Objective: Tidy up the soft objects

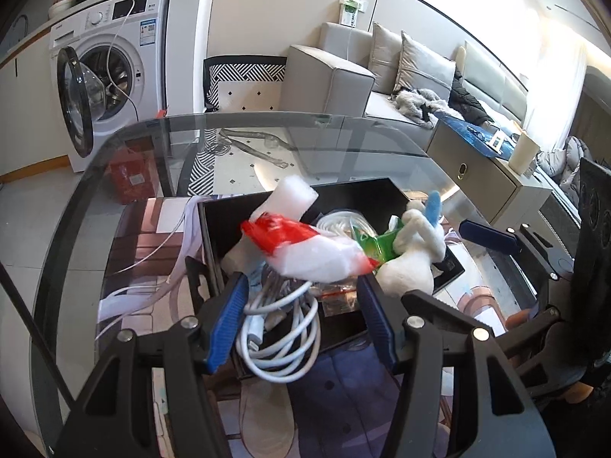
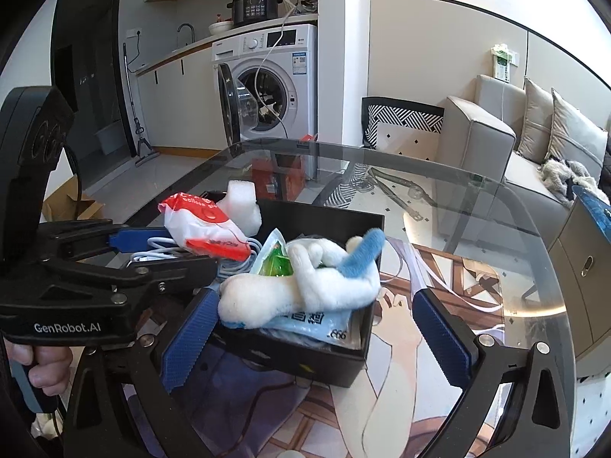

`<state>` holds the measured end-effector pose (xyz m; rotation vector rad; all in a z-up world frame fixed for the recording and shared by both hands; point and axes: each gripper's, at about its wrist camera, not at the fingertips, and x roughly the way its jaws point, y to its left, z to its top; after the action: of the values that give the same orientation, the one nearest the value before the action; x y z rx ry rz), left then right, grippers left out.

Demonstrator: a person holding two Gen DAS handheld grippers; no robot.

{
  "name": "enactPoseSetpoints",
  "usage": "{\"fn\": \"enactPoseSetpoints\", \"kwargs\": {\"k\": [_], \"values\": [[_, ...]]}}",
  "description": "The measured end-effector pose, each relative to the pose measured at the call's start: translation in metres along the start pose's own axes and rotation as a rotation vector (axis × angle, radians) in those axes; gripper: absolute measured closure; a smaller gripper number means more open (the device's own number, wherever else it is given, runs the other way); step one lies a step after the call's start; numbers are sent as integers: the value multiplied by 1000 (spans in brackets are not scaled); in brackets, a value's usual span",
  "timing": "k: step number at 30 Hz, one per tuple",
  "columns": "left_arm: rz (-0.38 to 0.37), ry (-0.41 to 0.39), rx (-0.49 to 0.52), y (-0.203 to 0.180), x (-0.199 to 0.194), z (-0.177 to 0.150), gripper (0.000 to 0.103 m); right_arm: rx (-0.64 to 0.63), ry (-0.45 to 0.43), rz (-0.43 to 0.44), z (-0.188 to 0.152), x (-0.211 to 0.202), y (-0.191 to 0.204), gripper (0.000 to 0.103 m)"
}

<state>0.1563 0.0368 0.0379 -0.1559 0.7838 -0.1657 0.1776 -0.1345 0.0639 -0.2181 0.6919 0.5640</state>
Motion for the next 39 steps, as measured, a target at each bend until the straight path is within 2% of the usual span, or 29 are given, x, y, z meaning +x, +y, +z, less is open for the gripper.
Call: {"fn": "enactPoseSetpoints", "kwargs": {"k": [3,6,10,12,20,31,39], "values": [[-9,1,-1,0,-4,-2,41,12,-8,-2,-3,-5,-3,1],[-33,-16,8,-2,-13,-4,26,17,-15,-7,-8,-11,-6,1],[-11,-53,19,-6,-26,-9,1,31,-30,-18,-14,-20,-8,1],[0,-76,23,-6,-31,-12,0,41,-43,-21,-18,-26,-10,1],[121,-133,55,-7,-39,-31,0,71,-124,-11,-29,-52,-8,1],[129,-216,13,3,-40,-55,0,35,-200,-3,-49,-65,8,1],[164,-276,45,-2,-40,-63,0,21,-220,-5,-55,-65,12,1]]}}
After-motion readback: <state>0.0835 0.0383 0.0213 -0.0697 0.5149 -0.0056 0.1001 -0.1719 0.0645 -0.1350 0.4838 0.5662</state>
